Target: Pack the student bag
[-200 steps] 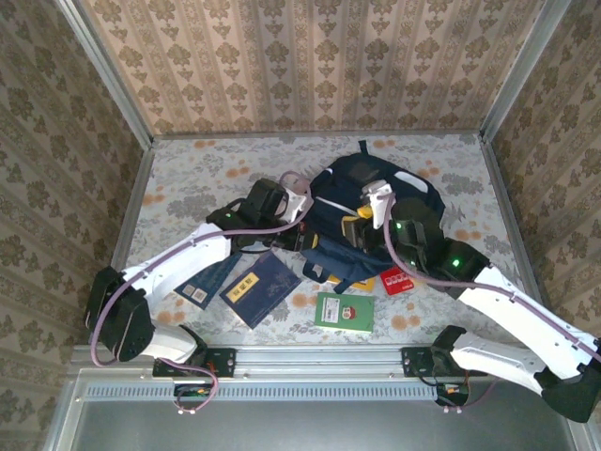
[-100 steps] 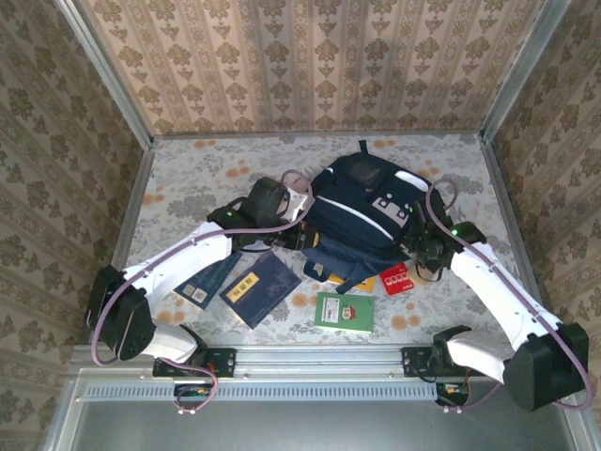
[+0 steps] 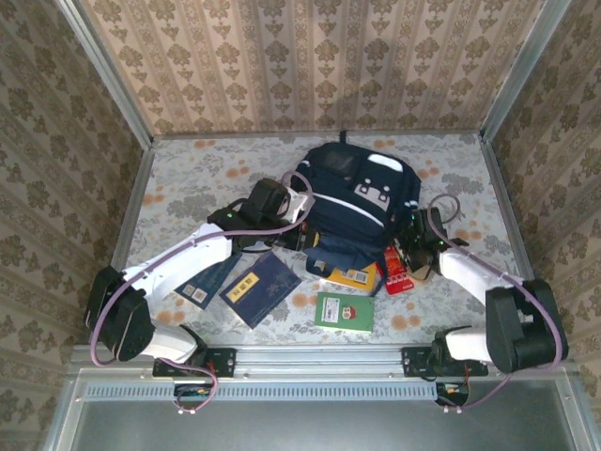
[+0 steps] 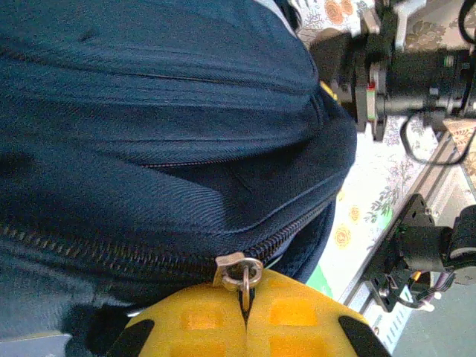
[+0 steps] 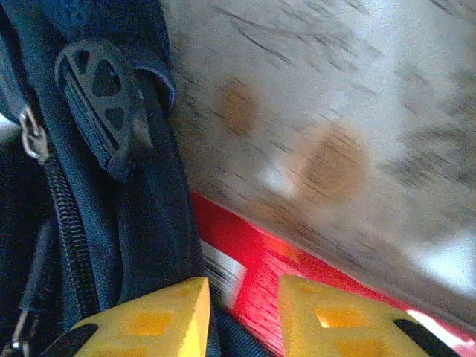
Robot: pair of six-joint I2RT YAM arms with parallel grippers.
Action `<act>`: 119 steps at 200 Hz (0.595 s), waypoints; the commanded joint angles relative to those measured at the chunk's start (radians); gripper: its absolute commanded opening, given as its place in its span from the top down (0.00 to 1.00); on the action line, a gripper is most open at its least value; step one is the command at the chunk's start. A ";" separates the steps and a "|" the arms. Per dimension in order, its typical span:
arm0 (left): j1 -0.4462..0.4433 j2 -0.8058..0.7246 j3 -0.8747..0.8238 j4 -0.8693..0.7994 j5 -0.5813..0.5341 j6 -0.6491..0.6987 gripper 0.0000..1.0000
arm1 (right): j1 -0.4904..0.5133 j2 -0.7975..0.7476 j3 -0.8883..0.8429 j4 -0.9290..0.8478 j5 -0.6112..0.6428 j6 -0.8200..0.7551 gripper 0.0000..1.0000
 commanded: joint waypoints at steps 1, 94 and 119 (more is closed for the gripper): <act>-0.028 0.023 0.041 0.069 0.036 0.014 1.00 | -0.028 0.014 0.124 0.138 0.017 -0.047 0.67; -0.050 0.267 0.208 0.145 0.033 0.001 1.00 | 0.086 -0.216 0.297 -0.455 0.016 0.037 0.57; -0.071 0.289 0.221 0.158 0.015 0.020 1.00 | 0.194 -0.203 0.280 -0.354 -0.044 0.173 0.60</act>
